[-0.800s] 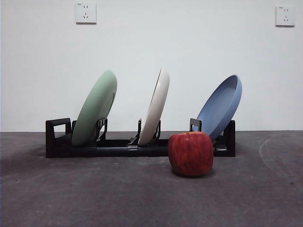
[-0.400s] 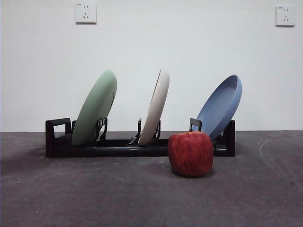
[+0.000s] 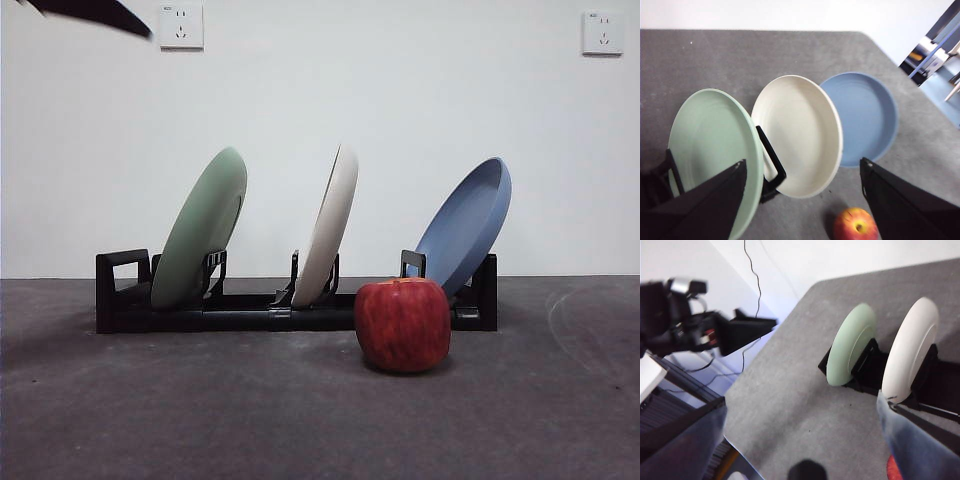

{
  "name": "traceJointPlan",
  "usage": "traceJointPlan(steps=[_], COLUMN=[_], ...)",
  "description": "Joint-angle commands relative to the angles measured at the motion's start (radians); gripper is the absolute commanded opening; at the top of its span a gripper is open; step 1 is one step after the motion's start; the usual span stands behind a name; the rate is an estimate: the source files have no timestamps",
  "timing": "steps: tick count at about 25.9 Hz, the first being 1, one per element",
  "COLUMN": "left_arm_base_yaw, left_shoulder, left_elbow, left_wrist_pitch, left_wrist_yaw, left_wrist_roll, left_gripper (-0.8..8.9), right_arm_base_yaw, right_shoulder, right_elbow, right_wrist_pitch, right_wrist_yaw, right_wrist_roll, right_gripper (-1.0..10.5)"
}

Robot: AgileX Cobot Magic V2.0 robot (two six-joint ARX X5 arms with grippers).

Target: Take the green plate from the plate rack,put the plate on the table,take the apple from the table,put the apple in the plate

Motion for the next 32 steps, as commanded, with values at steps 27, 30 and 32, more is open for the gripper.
traceJointPlan(steps=[27, 30, 32], left_arm_base_yaw=[-0.075, -0.075, -0.075], left_shoulder=[0.523, 0.523, 0.523], left_elbow=[0.422, 0.422, 0.422], left_wrist_pitch=[-0.319, -0.333, -0.339], left_wrist_yaw=[-0.233, -0.232, -0.232], left_wrist_roll=[0.167, 0.181, 0.194], left_gripper=[2.13, 0.74, -0.15], right_arm_base_yaw=[0.086, 0.086, 0.086], right_shoulder=[0.038, 0.038, 0.038], right_elbow=[0.005, 0.005, 0.005], right_wrist_pitch=[-0.001, -0.001, -0.001], right_wrist_yaw=[0.113, 0.112, 0.112], right_wrist_roll=[-0.008, -0.008, -0.008], right_gripper=[5.0, 5.0, 5.0])
